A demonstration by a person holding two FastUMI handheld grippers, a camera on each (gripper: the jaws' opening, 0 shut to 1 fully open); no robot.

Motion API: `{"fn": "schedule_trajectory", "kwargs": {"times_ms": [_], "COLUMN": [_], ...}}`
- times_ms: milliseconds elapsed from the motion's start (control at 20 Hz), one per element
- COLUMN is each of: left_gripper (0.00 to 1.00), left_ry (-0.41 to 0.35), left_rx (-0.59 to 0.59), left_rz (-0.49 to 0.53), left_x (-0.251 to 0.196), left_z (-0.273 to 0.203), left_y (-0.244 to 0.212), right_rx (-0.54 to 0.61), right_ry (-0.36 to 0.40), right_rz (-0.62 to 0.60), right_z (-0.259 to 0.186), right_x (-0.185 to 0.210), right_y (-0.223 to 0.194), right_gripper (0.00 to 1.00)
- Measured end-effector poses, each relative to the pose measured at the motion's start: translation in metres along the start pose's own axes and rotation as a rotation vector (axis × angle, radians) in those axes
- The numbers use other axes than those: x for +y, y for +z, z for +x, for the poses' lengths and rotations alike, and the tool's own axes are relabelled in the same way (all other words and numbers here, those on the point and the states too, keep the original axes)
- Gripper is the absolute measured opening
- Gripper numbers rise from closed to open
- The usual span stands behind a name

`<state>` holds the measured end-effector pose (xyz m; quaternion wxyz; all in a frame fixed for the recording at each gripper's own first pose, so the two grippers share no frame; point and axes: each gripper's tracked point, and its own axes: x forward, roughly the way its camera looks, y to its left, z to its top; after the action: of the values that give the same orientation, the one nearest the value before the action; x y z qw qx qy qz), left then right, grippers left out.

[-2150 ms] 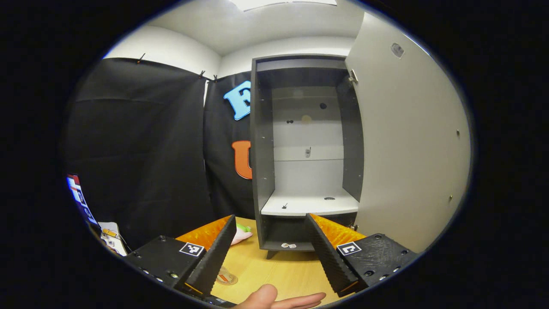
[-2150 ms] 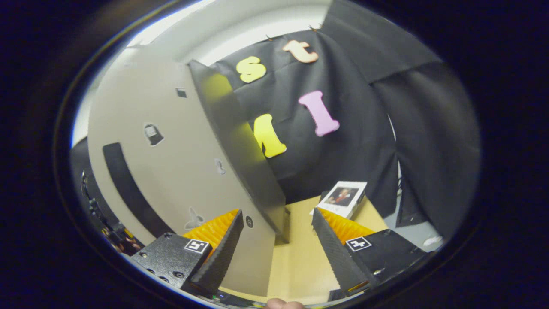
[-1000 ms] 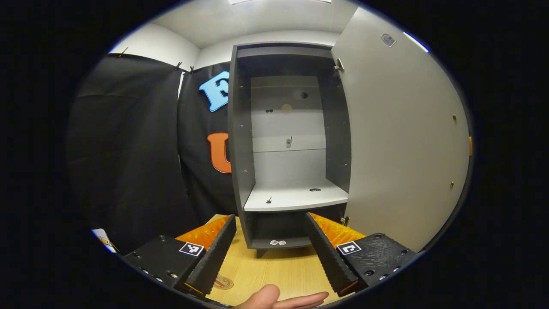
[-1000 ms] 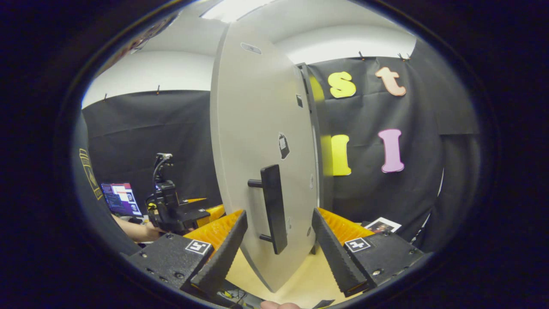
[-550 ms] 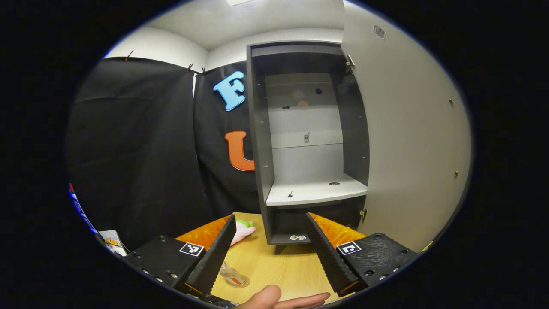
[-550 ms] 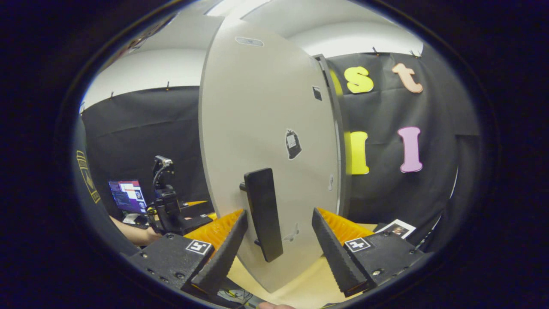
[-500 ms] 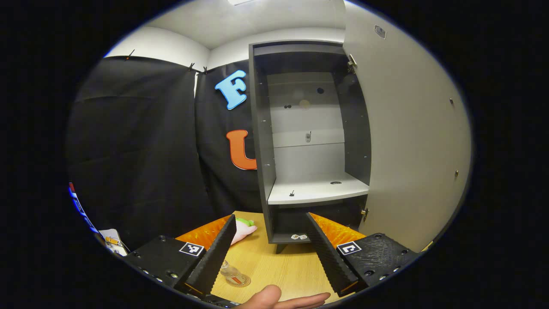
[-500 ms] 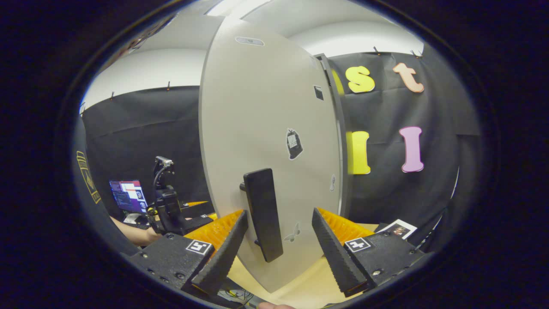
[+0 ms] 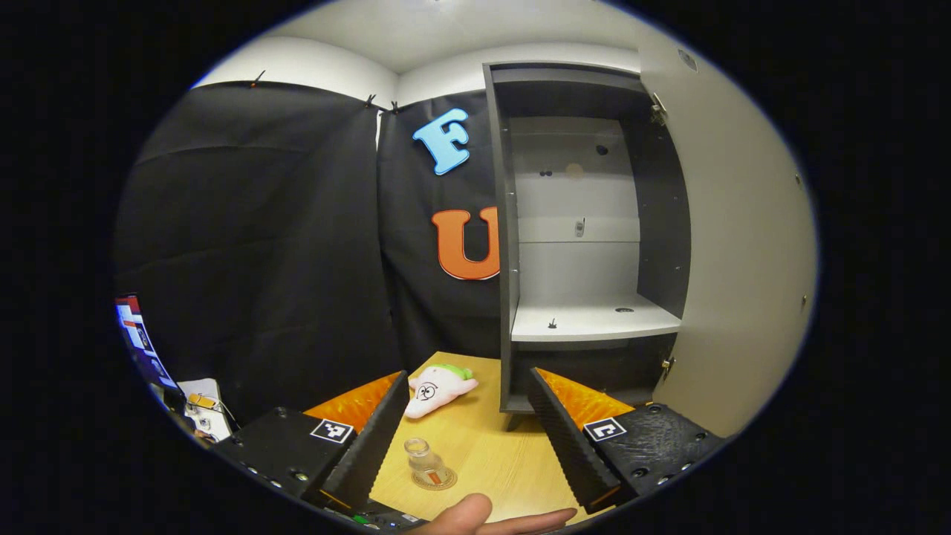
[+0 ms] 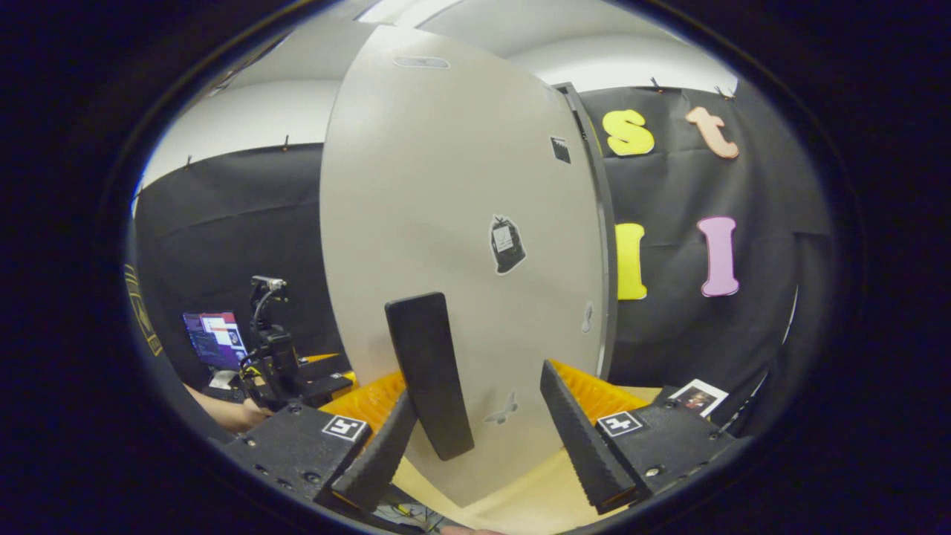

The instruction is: Open the cabinet door with the right hand, grasp the bottle in the cabinet with the left hand and place it on the coaster, then close the cabinet door with the right hand.

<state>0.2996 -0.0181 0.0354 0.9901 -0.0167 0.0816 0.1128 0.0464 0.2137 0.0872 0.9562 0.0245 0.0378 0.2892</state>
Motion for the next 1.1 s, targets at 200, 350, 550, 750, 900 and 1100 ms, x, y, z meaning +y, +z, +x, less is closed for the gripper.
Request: {"fn": "schedule_trajectory", "kwargs": {"times_ms": [200,350,550,750,900,1100], "left_gripper": [0.97,0.97,0.97,0.96,0.96,0.96], "left_ry": [0.009,0.011,0.015,0.023,0.031,0.059], "left_rx": [0.001,-0.011,-0.014,0.013,0.019,-0.013], "left_rz": [0.020,0.026,0.023,-0.001,-0.020,0.028], "left_x": [0.008,0.011,0.020,0.033,0.046,0.066], "left_z": [0.003,0.003,0.004,0.009,0.013,0.018], "left_y": [-0.002,-0.002,-0.005,-0.013,-0.015,-0.009], "right_rx": [-0.002,-0.014,-0.006,-0.013,-0.015,-0.024], "right_ry": [-0.013,-0.042,-0.050,-0.079,-0.092,-0.125], "right_rz": [-0.010,-0.016,0.015,0.008,0.019,0.024], "right_z": [0.008,0.018,0.034,0.042,0.050,0.067], "right_x": [0.009,0.013,0.027,0.036,0.039,0.049], "right_y": [0.002,0.003,0.002,0.004,0.005,0.009], "right_gripper": [0.98,0.98,1.00,0.98,0.98,0.98]}}
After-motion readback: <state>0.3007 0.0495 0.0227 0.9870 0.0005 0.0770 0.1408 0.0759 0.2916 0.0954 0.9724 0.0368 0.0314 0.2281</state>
